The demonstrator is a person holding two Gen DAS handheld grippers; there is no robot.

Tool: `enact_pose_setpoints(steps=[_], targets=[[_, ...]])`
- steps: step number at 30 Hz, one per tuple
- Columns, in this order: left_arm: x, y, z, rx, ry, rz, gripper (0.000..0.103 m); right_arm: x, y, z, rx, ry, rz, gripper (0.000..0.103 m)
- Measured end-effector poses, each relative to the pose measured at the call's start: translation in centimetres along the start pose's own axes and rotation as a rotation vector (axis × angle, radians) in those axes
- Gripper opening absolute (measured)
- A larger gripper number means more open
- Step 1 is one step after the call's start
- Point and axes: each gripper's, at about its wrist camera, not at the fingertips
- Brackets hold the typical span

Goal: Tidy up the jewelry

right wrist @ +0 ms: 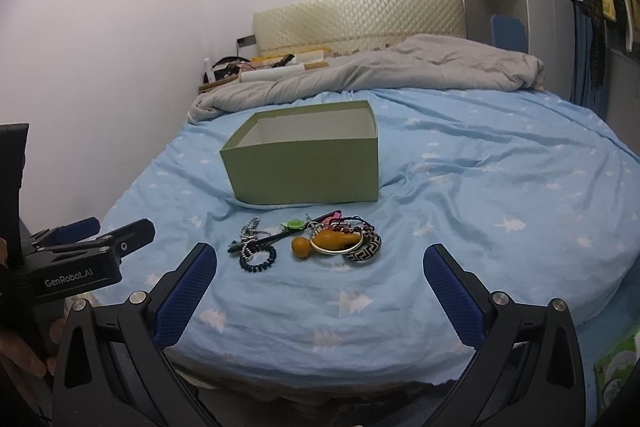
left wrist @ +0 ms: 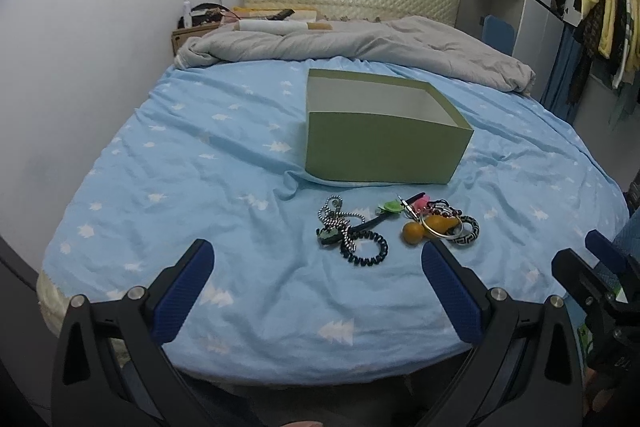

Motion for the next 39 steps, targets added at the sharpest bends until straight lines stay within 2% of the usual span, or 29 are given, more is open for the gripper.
enact_pose_setpoints(steps=[6,10,15,19,29,34,37,39], targets=[[-0.3,-2.6,-1.8,-0.052,0.016,0.04,0.103,0.4,-2.1,-1.6,-0.068,-0.028,0.02,0.103],[0.0,-3.2,-2.3,-0.054,0.016,0.056,0.103,0.4,-1.8,-2.3,-0.057,-0.028,0.03,0.103],[0.0,-3.6,-1.3,-0.037,0.027,0.054,0.103,0.5,-2.3,-1.3,-0.037,-0.008,0.013,0.103],[0.0,-2.6,-0.6,-0.009,0.029,0.031,0.103,0.8,-2.1,-0.5,-0.03,-0.021,0.002,0.103],[-0.6,0.8,-0.1,0.035,0.03,0.002,0.103,0.0,1.3,-0.2,0.013,0.007,-0.005,0.103],[-0.5,1.6,0.3,0.046,0.017,0.023,0.103,-0.2,2.6,0.2,0.013,0.004,-0.012,0.103],[-0.6,1.7,0.7,0.047,0.015,0.045,0.103,-0.1,3.1,0.6,0.009,-0.006,-0.016,0.097],[-0.7,1.7,1.1,0.043,0.014,0.068,0.103,-0.1,3.4,1.0,0.01,-0.011,-0.017,0.089]])
Point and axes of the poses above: each gripper's, at about its wrist camera, not at the fingertips, and y roughly against the way its jaws point, x to its right, z to its underside, and after that the axes turned 10 degrees about -y, right-handed
